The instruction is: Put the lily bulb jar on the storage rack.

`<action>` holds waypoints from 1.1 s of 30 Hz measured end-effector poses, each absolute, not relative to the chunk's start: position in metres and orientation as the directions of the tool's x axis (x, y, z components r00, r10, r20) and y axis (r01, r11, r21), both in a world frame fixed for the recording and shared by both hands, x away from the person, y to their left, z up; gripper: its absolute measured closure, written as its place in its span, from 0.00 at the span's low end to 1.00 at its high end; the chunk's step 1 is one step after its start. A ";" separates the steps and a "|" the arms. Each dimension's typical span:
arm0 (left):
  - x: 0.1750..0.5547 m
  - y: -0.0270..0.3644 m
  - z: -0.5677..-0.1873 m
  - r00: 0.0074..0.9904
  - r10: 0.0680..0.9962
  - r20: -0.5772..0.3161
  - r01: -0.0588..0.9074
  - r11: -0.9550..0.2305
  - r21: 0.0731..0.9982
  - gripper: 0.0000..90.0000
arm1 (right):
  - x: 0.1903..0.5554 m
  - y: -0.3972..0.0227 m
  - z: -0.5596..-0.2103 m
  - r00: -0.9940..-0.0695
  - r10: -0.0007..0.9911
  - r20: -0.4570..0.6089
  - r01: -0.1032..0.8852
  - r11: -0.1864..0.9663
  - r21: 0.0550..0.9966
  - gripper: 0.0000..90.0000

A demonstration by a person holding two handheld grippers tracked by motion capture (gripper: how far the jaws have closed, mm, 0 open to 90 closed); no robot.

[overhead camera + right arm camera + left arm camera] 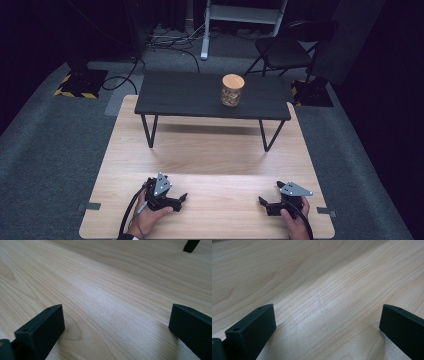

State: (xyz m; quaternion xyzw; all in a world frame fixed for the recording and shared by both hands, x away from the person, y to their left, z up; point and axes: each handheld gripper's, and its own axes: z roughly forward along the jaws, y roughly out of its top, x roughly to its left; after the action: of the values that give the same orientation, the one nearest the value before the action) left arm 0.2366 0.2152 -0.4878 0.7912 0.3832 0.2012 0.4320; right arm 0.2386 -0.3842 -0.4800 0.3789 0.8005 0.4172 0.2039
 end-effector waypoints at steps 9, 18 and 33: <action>0.238 0.218 -0.489 0.629 0.777 -0.028 0.436 -0.322 0.841 0.01 | 0.239 -0.384 -0.480 -0.630 0.777 -0.010 0.436 0.365 0.823 0.00; 0.237 0.216 -0.488 0.630 0.777 -0.010 0.430 -0.338 0.837 0.01 | 0.239 -0.384 -0.480 -0.630 0.777 -0.011 0.436 0.365 0.823 0.00; 0.237 0.215 -0.487 0.629 0.777 -0.005 0.429 -0.343 0.836 0.01 | 0.239 -0.384 -0.480 -0.630 0.777 -0.011 0.436 0.365 0.823 0.00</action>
State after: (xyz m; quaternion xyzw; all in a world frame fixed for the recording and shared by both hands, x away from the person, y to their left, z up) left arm 0.2370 0.2146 -0.4874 0.7939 0.3800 0.2025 0.4293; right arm 0.2385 -0.3842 -0.4801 0.3789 0.8004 0.4172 0.2041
